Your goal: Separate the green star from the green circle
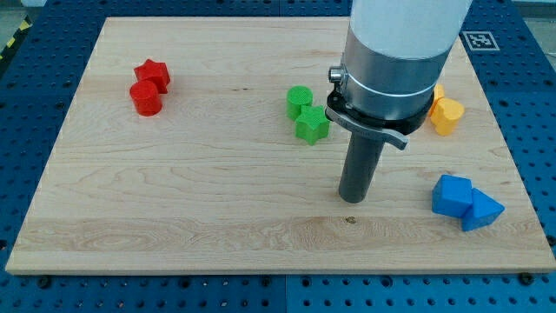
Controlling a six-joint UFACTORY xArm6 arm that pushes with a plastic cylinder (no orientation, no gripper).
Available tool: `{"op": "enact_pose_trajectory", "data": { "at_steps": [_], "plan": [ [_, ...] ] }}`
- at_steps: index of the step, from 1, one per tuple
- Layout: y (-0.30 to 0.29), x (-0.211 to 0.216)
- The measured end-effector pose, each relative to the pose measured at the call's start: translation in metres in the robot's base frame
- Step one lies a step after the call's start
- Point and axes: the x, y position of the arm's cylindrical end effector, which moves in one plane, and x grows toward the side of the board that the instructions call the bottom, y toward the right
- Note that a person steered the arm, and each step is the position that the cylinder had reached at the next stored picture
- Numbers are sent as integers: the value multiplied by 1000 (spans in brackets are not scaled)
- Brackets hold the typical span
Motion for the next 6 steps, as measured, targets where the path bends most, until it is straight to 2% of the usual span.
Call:
{"op": "enact_pose_trajectory", "data": {
  "at_steps": [2, 3, 4, 5, 6],
  "plan": [
    [-15, -2],
    [-56, -20],
    [-73, -32],
    [-59, -32],
    [-13, -34]
  ]
}}
